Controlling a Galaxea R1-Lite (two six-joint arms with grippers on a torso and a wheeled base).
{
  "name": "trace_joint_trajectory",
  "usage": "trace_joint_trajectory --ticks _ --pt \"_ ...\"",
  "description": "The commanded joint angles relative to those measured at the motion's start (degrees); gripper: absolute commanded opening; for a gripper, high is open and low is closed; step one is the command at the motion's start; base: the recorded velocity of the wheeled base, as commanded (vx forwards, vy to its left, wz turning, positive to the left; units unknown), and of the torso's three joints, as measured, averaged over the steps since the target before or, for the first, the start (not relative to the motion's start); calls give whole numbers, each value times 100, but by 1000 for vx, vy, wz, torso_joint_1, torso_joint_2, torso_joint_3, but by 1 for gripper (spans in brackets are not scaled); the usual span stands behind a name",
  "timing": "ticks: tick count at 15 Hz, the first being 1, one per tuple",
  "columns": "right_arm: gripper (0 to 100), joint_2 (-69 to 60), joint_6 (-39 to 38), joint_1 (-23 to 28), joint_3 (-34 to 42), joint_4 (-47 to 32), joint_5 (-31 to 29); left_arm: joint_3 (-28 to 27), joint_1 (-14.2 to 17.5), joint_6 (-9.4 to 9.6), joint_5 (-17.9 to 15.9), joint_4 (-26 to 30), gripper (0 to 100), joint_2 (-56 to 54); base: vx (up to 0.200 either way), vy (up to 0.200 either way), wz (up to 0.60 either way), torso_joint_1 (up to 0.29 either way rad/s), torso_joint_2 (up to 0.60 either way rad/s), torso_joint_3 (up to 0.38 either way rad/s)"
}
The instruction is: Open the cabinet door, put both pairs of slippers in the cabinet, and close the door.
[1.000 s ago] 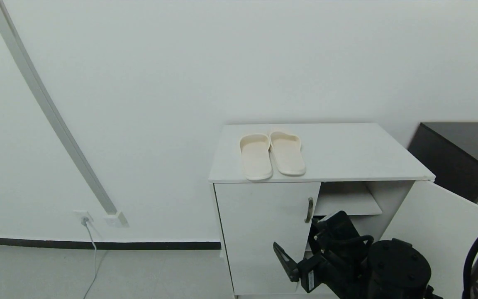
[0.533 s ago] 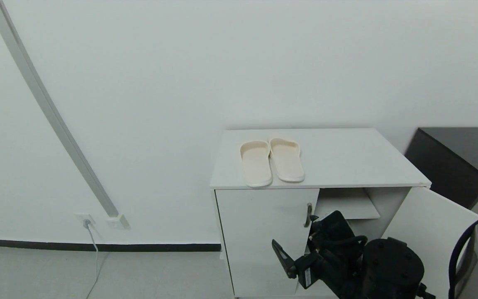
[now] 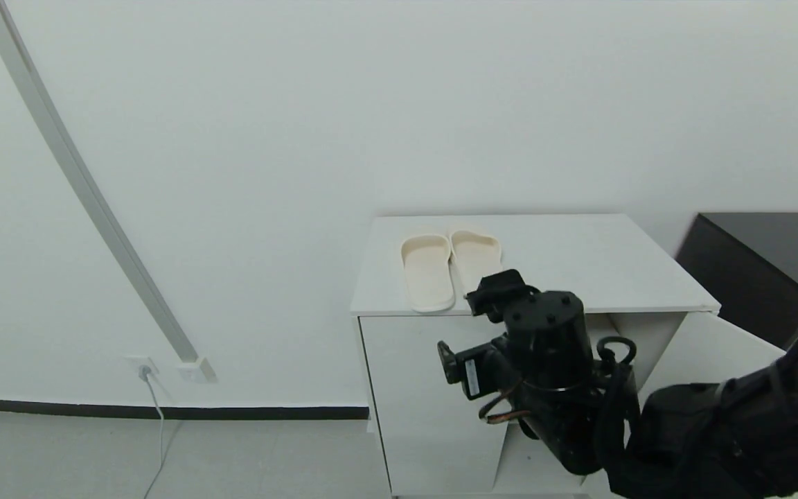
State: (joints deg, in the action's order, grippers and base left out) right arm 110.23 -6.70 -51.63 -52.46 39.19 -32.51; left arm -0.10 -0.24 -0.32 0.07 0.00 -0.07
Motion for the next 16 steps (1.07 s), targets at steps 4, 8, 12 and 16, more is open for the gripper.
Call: trace_joint_trajectory --ticks 4,8,12,16 --pt "100 -124 -797 100 -1504 -1669 -326 1 -2 -3 1 0 0 7 0 0 0 0 0 0" --pt "100 113 -797 179 -1654 -1625 -317 1 -2 -3 -7 0 0 7 100 0 0 0 2 4" --pt "100 342 -797 214 -1759 -1555 -317 1 -2 -3 -7 0 0 7 200 0 0 1 -4 1" --pt "100 737 -762 267 -1777 -1142 -264 1 -2 -3 -7 0 0 7 150 0 0 4 -1 -1"
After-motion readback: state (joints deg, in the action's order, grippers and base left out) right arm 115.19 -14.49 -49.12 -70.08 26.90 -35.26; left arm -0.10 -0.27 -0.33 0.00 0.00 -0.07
